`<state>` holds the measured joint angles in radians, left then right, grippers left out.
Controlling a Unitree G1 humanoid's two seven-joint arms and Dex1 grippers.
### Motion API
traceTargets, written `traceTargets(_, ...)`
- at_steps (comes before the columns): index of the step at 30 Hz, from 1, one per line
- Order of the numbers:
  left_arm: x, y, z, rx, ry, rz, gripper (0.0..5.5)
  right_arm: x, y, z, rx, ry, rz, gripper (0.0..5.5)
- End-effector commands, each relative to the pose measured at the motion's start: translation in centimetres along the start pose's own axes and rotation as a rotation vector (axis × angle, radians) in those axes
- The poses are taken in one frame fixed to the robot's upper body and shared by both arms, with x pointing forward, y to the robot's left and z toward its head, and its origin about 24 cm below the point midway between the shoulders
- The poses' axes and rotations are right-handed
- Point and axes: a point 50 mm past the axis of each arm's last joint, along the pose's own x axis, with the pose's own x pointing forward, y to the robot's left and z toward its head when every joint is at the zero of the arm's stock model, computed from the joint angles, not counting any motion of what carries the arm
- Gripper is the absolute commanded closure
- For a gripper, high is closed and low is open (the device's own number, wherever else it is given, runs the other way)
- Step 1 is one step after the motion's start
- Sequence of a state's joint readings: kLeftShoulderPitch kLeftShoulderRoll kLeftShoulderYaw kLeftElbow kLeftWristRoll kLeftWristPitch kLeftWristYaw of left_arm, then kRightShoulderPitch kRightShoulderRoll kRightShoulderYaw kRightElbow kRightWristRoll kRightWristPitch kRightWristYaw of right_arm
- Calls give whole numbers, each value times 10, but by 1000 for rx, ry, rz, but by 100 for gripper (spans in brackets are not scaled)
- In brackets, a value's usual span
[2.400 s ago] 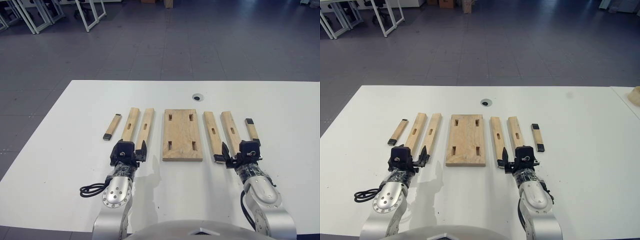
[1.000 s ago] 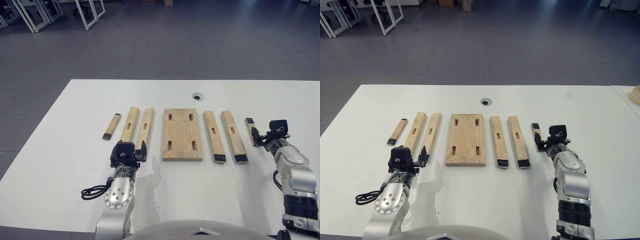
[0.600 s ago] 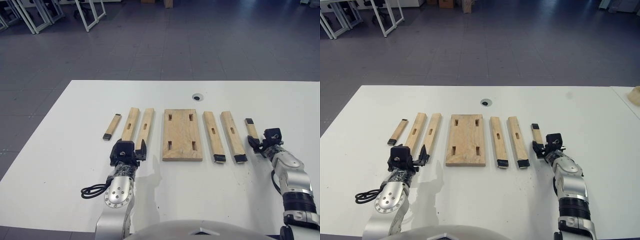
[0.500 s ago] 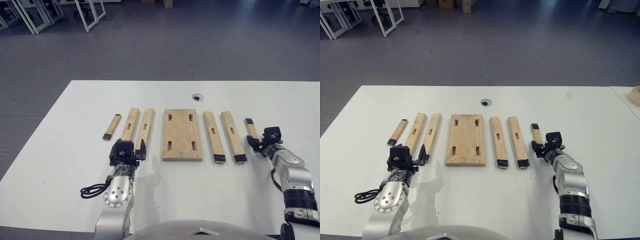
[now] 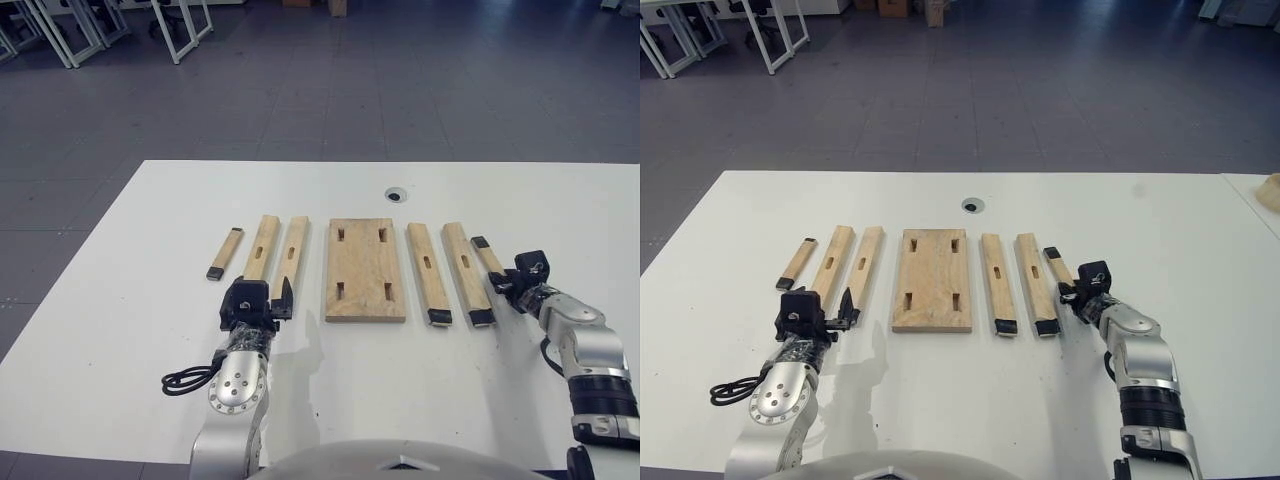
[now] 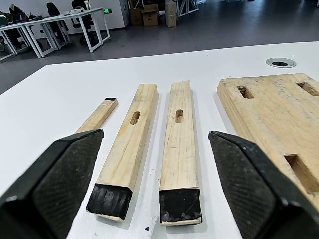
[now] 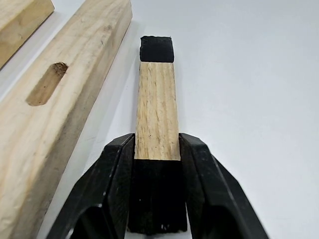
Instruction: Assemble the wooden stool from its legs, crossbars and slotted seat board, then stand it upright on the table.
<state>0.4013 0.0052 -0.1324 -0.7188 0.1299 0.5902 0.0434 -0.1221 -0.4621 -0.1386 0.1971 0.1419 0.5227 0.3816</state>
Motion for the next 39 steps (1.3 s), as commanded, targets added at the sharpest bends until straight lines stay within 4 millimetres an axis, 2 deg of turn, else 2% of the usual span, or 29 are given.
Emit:
traceTargets(1, 16, 12, 1, -51, 22, -43, 156, -10, -8, -15, 13, 39, -151, 420)
traceTargets(3, 36, 17, 22, -72, -31, -121, 156, -16, -6, 30, -51, -175, -190, 420)
traceTargets(4, 46, 17, 34, -97, -50, -175, 156, -19, 2, 50, -64, -279, -179, 420)
traceTargets(5, 55, 15, 46, -154, -53, -262, 156, -22, 13, 66, -73, -361, -150, 420)
traceTargets(7, 66, 2, 67, -424, -16, -521, 156, -28, 46, 86, -92, -478, -34, 420)
traceTargets(8, 70, -3, 73, -558, 7, -667, 156, -30, 67, 88, -110, -509, 53, 420)
traceTargets(10, 76, -5, 74, -742, 54, -821, 156, -32, 96, 85, -135, -533, 181, 420)
traceTargets(13, 83, 0, 73, -950, 94, -909, 156, -33, 117, 81, -161, -550, 270, 420)
traceTargets(15, 88, 1, 66, -1002, 147, -913, 156, -36, 130, 86, -183, -579, 328, 420)
traceTargets(18, 91, -5, 60, -1029, 204, -918, 156, -41, 147, 98, -196, -630, 395, 420)
traceTargets(23, 93, -15, 69, -1037, 211, -971, 156, -47, 169, 106, -205, -671, 481, 420)
traceTargets(34, 102, -25, 67, -1035, 244, -951, 156, -58, 197, 89, -208, -625, 604, 420)
traceTargets(39, 107, -26, 67, -1042, 255, -939, 239, -58, 201, 87, -199, -612, 603, 420)
